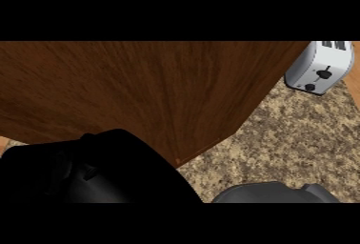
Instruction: Pick up the wine, place it into the cabinet and close the cabinet
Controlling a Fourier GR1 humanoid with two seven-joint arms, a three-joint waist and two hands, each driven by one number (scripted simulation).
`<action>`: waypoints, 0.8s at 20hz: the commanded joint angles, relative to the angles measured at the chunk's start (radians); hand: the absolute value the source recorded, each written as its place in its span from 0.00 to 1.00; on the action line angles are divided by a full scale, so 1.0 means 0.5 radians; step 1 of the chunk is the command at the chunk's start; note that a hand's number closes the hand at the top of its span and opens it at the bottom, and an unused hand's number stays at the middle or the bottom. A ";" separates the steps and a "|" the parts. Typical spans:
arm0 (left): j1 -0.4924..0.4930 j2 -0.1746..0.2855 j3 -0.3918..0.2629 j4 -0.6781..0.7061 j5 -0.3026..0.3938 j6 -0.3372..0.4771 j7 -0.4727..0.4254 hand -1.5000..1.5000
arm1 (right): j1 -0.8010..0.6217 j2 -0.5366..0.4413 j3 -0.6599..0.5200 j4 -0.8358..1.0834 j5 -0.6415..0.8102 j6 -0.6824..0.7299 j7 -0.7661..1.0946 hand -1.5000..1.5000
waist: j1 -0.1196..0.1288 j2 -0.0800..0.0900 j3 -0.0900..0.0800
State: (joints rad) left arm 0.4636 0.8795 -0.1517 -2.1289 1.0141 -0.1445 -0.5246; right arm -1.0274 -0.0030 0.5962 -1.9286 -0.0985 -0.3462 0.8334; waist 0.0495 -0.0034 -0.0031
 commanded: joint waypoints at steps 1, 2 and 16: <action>0.082 0.093 0.197 0.120 0.121 -0.294 -0.021 1.00 | -0.249 0.006 0.014 0.458 0.007 -0.183 -0.212 1.00 | 0.047 0.008 -0.003; 0.090 0.070 0.208 0.101 0.120 -0.260 -0.006 1.00 | -0.317 0.006 -0.038 0.547 -0.009 -0.141 -0.239 1.00 | 0.015 0.008 0.000; 0.065 0.085 0.453 0.171 0.268 -0.375 0.142 1.00 | -0.642 0.006 -0.385 1.863 -0.302 -0.102 -0.937 1.00 | 0.000 0.027 0.003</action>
State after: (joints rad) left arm 0.4940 0.9289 0.0547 -2.0488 1.1599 -0.3312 -0.4665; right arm -1.3298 0.0006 0.4663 -1.1643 -0.2440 -0.4267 0.4455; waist 0.0609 0.0052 -0.0032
